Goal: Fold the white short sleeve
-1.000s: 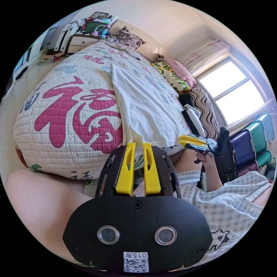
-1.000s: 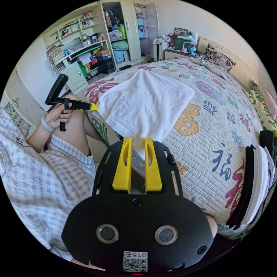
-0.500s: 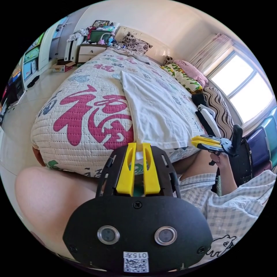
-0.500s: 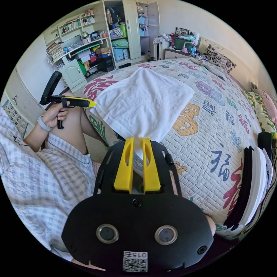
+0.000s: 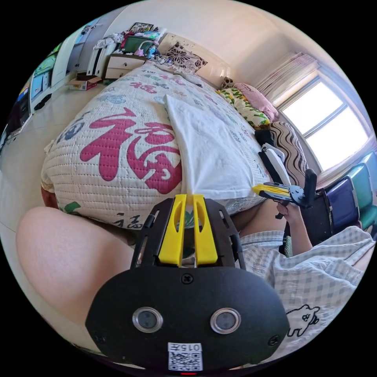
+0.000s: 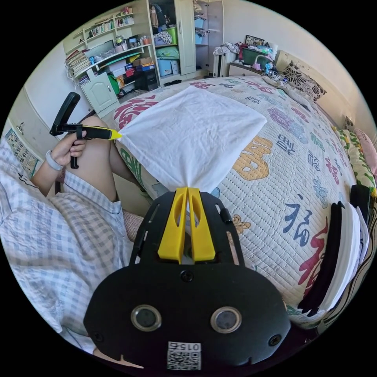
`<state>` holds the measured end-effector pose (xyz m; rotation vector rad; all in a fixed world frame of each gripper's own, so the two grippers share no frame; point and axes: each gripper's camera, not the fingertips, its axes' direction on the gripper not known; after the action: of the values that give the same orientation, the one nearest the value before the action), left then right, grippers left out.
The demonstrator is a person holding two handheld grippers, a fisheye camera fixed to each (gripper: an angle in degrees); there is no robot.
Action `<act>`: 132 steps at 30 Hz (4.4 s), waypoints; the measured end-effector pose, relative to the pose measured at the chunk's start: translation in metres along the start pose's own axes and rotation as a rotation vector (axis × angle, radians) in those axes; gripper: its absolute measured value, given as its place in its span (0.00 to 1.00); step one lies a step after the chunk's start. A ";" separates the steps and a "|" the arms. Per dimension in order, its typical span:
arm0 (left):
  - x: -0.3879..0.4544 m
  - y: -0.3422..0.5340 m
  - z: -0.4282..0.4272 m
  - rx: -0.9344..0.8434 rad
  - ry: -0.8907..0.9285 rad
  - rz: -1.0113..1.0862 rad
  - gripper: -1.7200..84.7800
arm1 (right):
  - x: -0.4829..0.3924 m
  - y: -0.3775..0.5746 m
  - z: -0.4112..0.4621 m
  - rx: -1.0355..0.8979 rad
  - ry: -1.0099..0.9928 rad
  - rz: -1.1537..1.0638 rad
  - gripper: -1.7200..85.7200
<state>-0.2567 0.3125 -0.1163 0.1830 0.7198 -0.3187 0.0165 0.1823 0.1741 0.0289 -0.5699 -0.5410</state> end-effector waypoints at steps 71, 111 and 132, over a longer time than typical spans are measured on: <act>-0.016 -0.156 0.021 -0.200 0.349 0.728 0.03 | 0.156 -0.025 -0.046 0.160 -0.342 -0.174 0.04; 0.098 -0.082 0.027 -0.110 0.088 0.735 0.06 | 0.043 -0.023 -0.032 0.032 -0.160 -0.121 0.04; -0.011 -0.205 0.062 -0.157 0.182 0.174 0.09 | 0.187 -0.036 0.009 0.092 -0.419 0.459 0.08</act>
<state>-0.2982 0.1062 -0.0744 0.1249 0.8990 -0.0789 0.1270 0.0600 0.2699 -0.1288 -0.9783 -0.0679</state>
